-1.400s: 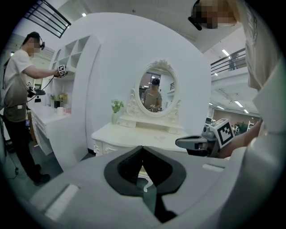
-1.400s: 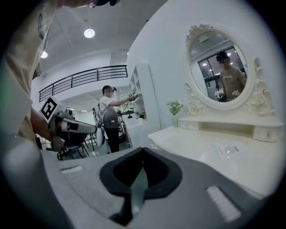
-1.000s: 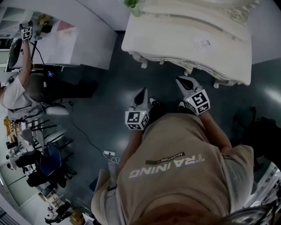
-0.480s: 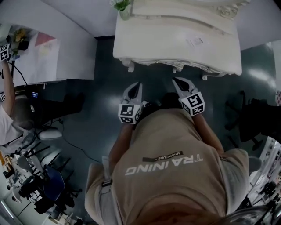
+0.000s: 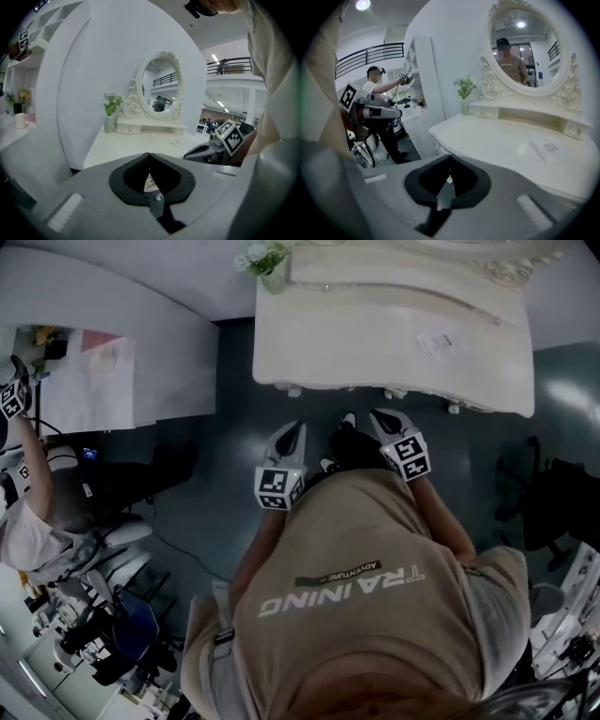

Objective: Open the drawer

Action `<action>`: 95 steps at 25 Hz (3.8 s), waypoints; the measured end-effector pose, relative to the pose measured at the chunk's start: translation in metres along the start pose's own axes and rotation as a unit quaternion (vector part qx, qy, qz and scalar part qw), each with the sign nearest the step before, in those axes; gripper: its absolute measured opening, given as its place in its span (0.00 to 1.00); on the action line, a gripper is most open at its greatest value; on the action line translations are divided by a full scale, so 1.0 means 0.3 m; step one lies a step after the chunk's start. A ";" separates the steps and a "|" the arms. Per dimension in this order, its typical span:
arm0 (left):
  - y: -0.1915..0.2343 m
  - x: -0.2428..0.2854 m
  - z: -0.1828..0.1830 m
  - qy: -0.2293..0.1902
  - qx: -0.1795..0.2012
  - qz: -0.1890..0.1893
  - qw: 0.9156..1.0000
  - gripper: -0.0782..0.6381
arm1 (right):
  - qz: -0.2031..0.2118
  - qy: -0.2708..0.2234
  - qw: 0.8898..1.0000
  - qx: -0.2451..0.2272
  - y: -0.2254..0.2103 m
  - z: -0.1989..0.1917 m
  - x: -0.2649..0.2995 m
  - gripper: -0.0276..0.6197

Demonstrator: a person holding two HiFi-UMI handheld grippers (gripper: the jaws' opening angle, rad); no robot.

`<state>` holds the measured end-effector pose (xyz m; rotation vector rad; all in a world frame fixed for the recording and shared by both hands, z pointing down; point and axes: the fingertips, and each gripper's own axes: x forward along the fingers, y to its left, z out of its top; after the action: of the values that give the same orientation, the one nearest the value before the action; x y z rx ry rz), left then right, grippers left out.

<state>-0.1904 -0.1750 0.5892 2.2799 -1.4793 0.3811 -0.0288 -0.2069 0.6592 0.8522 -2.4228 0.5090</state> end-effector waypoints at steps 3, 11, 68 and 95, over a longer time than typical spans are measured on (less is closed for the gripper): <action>0.041 0.060 0.026 0.019 0.008 -0.003 1.000 0.11 | 0.015 0.011 0.999 0.028 -0.056 0.005 0.087 0.05; 0.099 0.289 0.159 0.038 0.039 -0.042 0.998 0.11 | 0.049 0.027 0.998 0.043 -0.113 0.088 0.224 0.05; 0.299 0.301 0.111 0.071 0.017 -0.079 0.994 0.11 | -0.069 0.229 0.943 0.233 -0.120 -0.398 0.566 0.25; 0.329 0.076 0.018 0.046 0.003 -0.080 0.996 0.11 | -0.051 0.243 0.939 0.238 0.083 -0.527 0.467 0.25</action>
<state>-0.2713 -0.2318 0.6117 2.3333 -1.2423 0.4360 -0.0846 -0.1750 0.8620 0.9049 -1.8139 1.1465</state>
